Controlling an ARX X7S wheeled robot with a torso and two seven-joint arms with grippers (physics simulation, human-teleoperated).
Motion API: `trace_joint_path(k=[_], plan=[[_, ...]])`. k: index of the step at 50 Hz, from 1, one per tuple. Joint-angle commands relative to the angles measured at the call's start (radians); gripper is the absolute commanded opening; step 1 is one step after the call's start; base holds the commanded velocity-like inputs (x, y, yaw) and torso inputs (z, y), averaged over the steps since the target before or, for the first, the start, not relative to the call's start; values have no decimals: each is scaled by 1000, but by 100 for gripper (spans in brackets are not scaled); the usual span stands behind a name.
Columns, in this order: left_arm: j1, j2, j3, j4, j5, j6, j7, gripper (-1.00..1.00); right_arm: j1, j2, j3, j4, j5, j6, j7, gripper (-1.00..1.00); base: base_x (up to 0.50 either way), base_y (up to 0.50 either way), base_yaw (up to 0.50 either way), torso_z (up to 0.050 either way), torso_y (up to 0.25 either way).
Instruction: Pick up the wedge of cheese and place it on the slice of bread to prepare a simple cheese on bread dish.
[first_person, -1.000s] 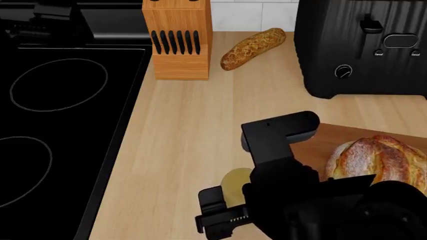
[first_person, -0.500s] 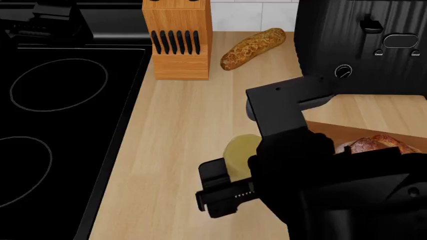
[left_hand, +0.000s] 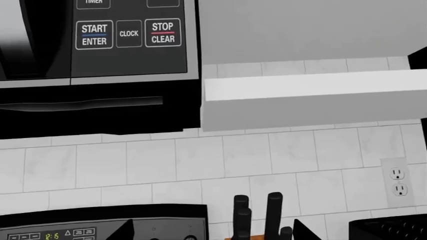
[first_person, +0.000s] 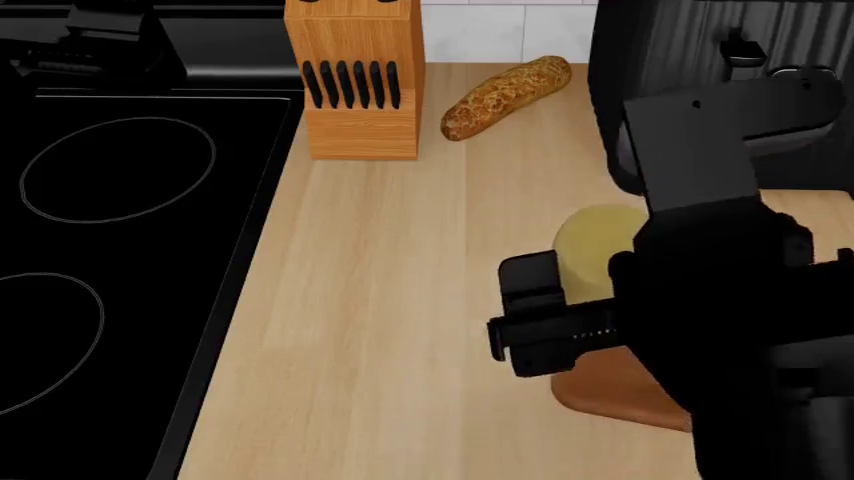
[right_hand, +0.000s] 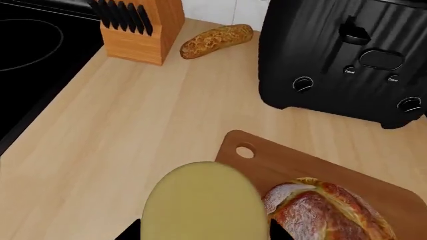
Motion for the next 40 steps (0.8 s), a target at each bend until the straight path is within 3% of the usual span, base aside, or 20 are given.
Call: trace_joint_path(k=[1,11,31,40], plan=[[-1,-3,5,-2,-1,1,-2,100,43,84,4,-28,94,-8,93,-100,0,0,0,0,0],[-3,-4,6,-1,-4,0,-6,100,85,160,-11,-21,192,-39,176,-100,0,0,0,0,0],[-4,-8,9,-3,-10,2,-10,100,75,173,-14,-35,175,-51,150,-100,0,0,0,0,0],[-2,-7,2,-2,-18,2,-14,100,116,195,-17,40,70,-4,100,-100,0,0,0,0,0]])
